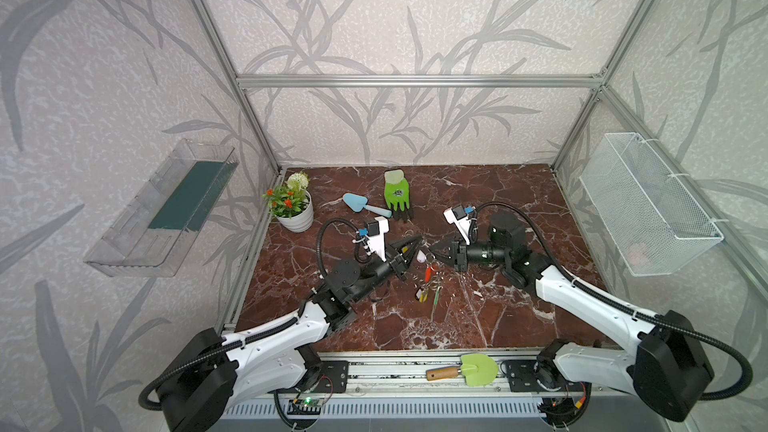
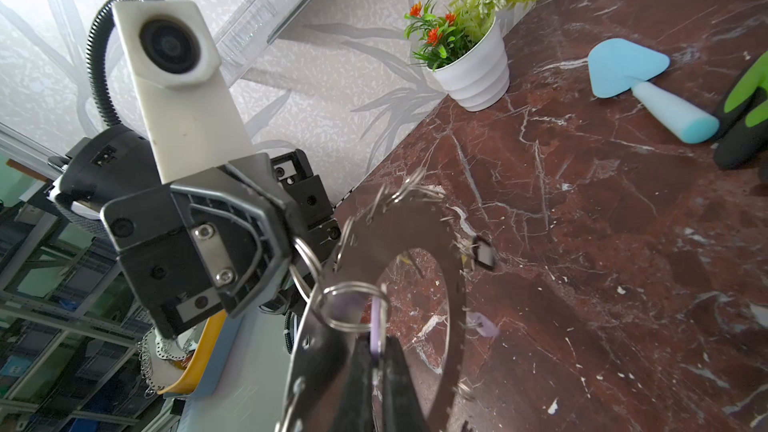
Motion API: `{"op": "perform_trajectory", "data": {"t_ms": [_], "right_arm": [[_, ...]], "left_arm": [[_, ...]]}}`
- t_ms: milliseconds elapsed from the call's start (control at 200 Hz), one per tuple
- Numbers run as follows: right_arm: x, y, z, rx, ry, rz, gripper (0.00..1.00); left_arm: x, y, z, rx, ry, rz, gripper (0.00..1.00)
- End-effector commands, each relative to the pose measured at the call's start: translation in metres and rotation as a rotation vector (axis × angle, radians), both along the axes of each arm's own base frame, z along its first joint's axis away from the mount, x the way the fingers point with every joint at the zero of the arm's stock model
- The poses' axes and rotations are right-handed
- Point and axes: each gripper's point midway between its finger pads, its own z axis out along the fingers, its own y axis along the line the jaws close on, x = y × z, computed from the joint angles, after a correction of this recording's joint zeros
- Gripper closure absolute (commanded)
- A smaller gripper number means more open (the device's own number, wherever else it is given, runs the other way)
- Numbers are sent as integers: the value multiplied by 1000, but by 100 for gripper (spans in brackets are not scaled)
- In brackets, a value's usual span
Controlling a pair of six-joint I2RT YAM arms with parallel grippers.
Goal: Put the keys on the keyring
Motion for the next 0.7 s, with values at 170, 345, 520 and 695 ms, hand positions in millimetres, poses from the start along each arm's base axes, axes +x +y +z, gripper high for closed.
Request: {"op": "perform_trajectory", "data": {"t_ms": [170, 345, 520, 695], "right_arm": [[-4, -9, 18, -14, -74, -36, 100], [-3, -10, 25, -10, -91, -44, 100], [-4, -4, 30, -2, -102, -28, 100], [-6, -3, 33, -7, -115, -19, 100]], "left_arm": [[-6, 11, 35, -6, -80, 24, 100], [-8, 6, 30, 22, -69, -3, 100], [-7, -4, 25, 35, -54, -38, 100], [-4, -10, 19, 70, -36, -47, 100]]}}
